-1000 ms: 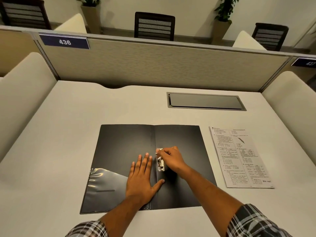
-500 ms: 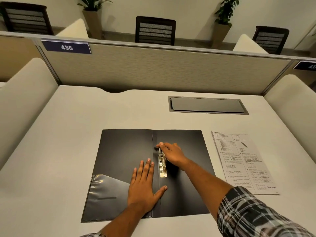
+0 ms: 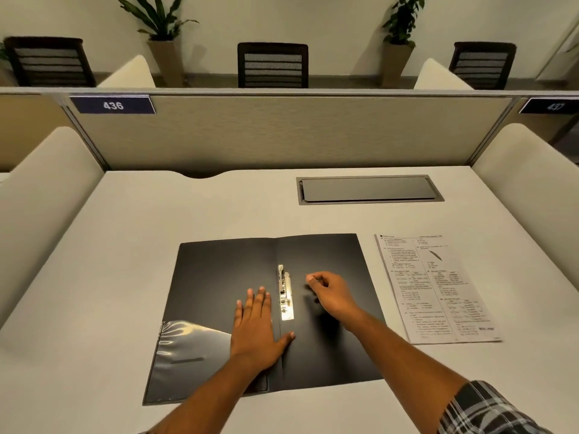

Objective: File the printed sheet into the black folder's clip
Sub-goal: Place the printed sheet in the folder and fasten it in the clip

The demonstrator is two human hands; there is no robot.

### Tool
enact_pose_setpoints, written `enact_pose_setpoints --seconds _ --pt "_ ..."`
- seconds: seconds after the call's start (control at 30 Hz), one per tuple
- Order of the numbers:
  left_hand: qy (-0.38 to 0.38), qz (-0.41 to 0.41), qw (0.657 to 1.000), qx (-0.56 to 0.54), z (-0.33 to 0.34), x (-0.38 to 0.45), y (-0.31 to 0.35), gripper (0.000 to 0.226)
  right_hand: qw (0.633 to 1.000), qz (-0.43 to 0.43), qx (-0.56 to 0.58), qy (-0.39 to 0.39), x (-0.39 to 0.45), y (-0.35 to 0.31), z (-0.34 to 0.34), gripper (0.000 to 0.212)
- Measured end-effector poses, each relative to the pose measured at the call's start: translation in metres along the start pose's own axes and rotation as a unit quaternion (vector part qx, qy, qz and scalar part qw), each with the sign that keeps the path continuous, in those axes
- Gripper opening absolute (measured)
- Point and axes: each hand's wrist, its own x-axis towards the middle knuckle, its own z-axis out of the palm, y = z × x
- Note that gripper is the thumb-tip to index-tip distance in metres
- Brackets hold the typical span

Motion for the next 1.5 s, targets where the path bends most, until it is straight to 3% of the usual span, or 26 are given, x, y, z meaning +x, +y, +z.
enact_pose_setpoints --seconds 0.13,0.23,0.43,0.63,0.77,1.1,1.23,1.5 --pt "0.064 -0.04 0.997 -0.03 -0.013 0.008 0.039 0.096 0.999 0.008 0.036 -0.006 -0.005 0.014 -0.029 0.02" --pt "0.1 -0.008 0.992 -0.073 -0.013 0.019 0.087 0.08 0.999 0.005 0.036 -0.008 -0.004 0.022 -0.061 0.018" --pt "0.034 0.072 0.987 -0.136 0.004 0.044 0.196 0.07 0.994 -0.062 -0.088 0.028 0.014 0.043 -0.156 0.02" --pt "-0.083 0.128 0.986 -0.065 0.025 0.062 0.27 0.09 0.952 -0.097 -0.288 0.046 0.049 0.068 -0.255 0.033" --pt "-0.103 0.12 0.987 -0.037 0.033 0.067 0.28 0.097 0.918 -0.07 -0.389 0.036 0.068 0.081 -0.306 0.047" --pt "-0.107 0.098 0.989 -0.012 0.039 0.07 0.287 0.097 0.891 -0.073 -0.448 -0.026 0.105 0.092 -0.358 0.085" --pt "-0.107 0.091 0.99 -0.008 0.043 0.072 0.288 0.097 0.879 -0.079 -0.47 -0.026 0.114 0.092 -0.362 0.088" --pt "-0.106 0.086 0.991 -0.016 0.044 0.074 0.289 0.096 0.902 -0.079 -0.424 0.006 0.112 0.092 -0.362 0.082"
